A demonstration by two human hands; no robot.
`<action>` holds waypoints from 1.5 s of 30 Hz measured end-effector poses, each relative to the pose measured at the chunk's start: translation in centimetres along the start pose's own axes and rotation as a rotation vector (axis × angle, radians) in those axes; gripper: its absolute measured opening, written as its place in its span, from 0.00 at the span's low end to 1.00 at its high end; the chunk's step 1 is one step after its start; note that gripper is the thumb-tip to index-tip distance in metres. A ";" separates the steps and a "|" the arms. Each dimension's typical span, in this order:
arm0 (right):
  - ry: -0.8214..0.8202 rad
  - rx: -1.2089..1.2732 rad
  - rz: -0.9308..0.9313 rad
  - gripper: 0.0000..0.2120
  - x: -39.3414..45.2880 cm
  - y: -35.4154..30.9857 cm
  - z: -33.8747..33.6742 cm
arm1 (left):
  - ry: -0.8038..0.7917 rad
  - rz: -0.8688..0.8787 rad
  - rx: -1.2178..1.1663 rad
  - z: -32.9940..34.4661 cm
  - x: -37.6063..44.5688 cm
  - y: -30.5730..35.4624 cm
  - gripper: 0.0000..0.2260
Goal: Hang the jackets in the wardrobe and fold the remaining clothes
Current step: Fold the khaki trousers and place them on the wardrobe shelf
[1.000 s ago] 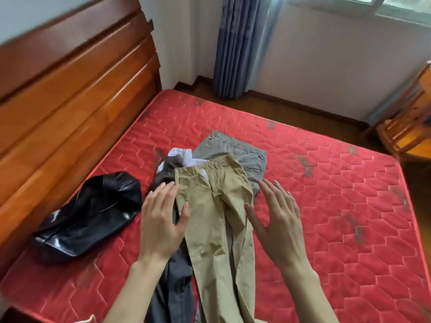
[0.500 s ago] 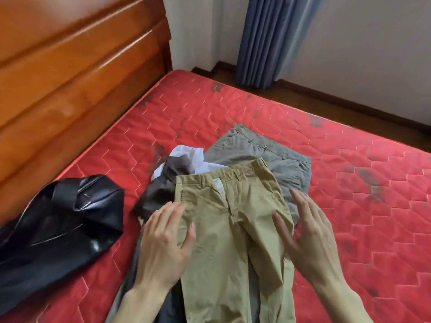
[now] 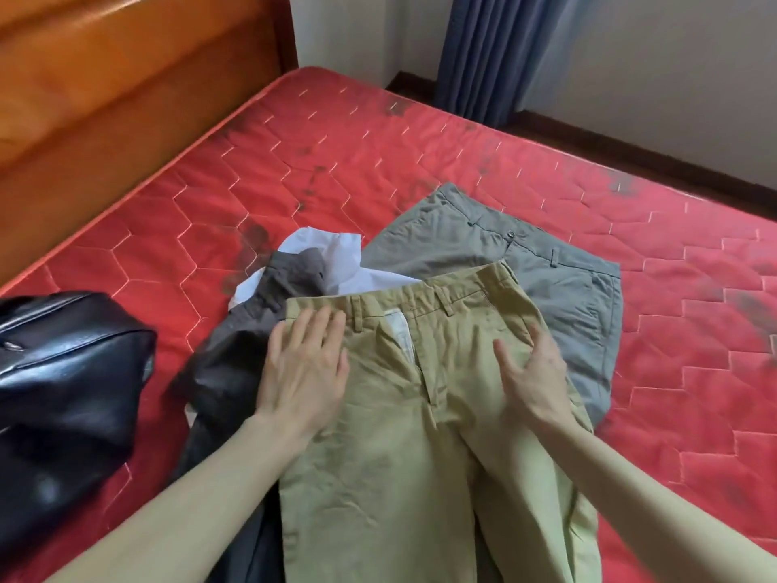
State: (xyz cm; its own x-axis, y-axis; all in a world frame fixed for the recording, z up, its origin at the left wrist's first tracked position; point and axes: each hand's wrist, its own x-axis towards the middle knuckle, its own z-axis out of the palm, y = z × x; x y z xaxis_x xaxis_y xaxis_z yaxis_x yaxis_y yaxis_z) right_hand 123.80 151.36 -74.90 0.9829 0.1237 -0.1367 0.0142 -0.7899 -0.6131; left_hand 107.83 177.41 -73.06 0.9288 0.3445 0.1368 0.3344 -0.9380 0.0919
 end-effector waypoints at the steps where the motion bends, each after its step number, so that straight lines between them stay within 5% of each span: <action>1: 0.006 -0.013 0.044 0.33 0.8 0.2 0.2 | -0.017 0.008 0.029 0.4 0.6 -0.5 0.25; 7: -0.069 -0.062 0.185 0.39 4.8 -0.3 0.0 | -0.110 -0.019 0.062 0.9 3.4 -1.7 0.25; 13: -0.097 -0.088 0.142 0.20 5.7 -0.7 0.0 | -0.129 0.015 0.080 -1.5 4.2 -0.9 0.16; 18: -0.111 -0.133 0.243 0.44 6.0 -0.3 -0.7 | -0.207 0.044 -0.085 -3.2 3.6 -0.6 0.07; 20: -0.142 -0.073 0.269 0.45 6.0 0.3 -1.1 | -0.179 0.048 -0.212 -4.0 3.5 -0.7 0.04; 25: -0.122 0.030 0.119 0.15 4.3 0.6 -1.6 | -0.212 -0.031 -0.354 -4.9 1.6 -0.5 0.05; 29: -0.043 0.245 0.023 0.08 1.2 -0.6 -3.3 | -0.144 -0.206 -0.489 -6.3 -0.5 -0.4 0.10; 36: -0.077 0.568 0.041 0.08 -9.4 -4.2 -15.1 | 0.056 -0.465 -0.917 -15.0 -4.0 1.3 0.08; 38: -0.107 0.634 0.026 0.15 -13.0 -5.2 -20.1 | 0.071 -0.479 -0.991 -18.7 -5.2 2.8 0.07; 45: -0.019 0.605 -0.106 0.12 -27.2 -11.0 -36.6 | 0.067 -0.395 -1.195 -35.0 -9.8 9.6 0.08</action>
State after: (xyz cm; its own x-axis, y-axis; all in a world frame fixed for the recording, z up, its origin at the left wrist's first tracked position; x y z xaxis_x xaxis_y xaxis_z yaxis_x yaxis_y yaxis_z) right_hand 103.62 134.67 -35.93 0.9783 0.1979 -0.0608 -0.0002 -0.2927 -0.9562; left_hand 96.34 166.39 -39.02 0.7769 0.6270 -0.0573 0.2012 -0.1610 0.9662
